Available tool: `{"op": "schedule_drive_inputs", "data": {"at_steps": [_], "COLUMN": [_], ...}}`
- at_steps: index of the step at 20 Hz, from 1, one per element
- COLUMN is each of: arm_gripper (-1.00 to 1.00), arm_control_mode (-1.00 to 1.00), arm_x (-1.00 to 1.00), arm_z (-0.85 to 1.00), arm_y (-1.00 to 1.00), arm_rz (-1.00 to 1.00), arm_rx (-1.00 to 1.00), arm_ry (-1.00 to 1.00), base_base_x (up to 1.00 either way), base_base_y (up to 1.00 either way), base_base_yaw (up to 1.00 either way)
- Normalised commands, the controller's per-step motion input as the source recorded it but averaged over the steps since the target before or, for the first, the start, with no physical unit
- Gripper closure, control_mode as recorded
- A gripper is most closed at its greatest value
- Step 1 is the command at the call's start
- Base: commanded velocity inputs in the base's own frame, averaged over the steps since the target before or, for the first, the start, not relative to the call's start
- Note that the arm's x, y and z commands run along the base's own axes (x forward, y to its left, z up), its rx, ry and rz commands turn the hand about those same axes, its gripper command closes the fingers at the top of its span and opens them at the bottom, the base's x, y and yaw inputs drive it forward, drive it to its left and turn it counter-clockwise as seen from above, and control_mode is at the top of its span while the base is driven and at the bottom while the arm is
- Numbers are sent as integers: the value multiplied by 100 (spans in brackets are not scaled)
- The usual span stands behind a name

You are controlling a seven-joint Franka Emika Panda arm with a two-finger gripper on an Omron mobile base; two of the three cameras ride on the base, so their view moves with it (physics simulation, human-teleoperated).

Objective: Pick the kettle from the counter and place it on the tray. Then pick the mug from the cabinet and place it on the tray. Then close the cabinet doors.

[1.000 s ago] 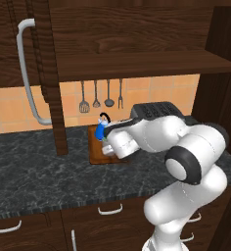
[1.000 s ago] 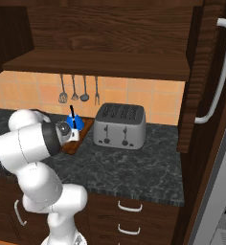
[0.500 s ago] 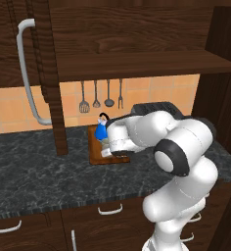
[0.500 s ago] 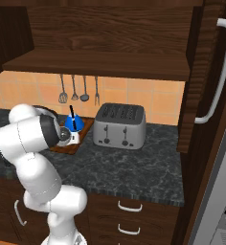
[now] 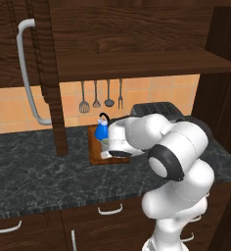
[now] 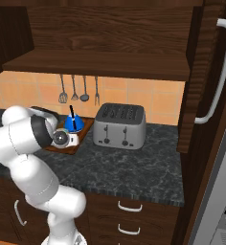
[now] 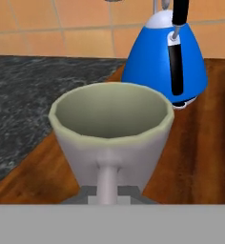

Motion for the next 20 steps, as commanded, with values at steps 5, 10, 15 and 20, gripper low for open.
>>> {"op": "schedule_drive_inputs", "data": {"at_steps": [5,10,15,20], "arm_gripper": [-100,-100,-100,-100], "arm_control_mode": [-100,-100,-100,-100], "arm_x": [0,-1,-7,-19], "arm_z": [8,21,42,53], "arm_y": [-3,-1,-6,-14], "arm_rz": [0,0,0,0], "arm_rx": [0,0,0,0], "arm_ry": [0,0,0,1], "base_base_x": [0,0,0,0], "base_base_y": [0,0,0,0], "base_base_yaw": [0,0,0,0]}}
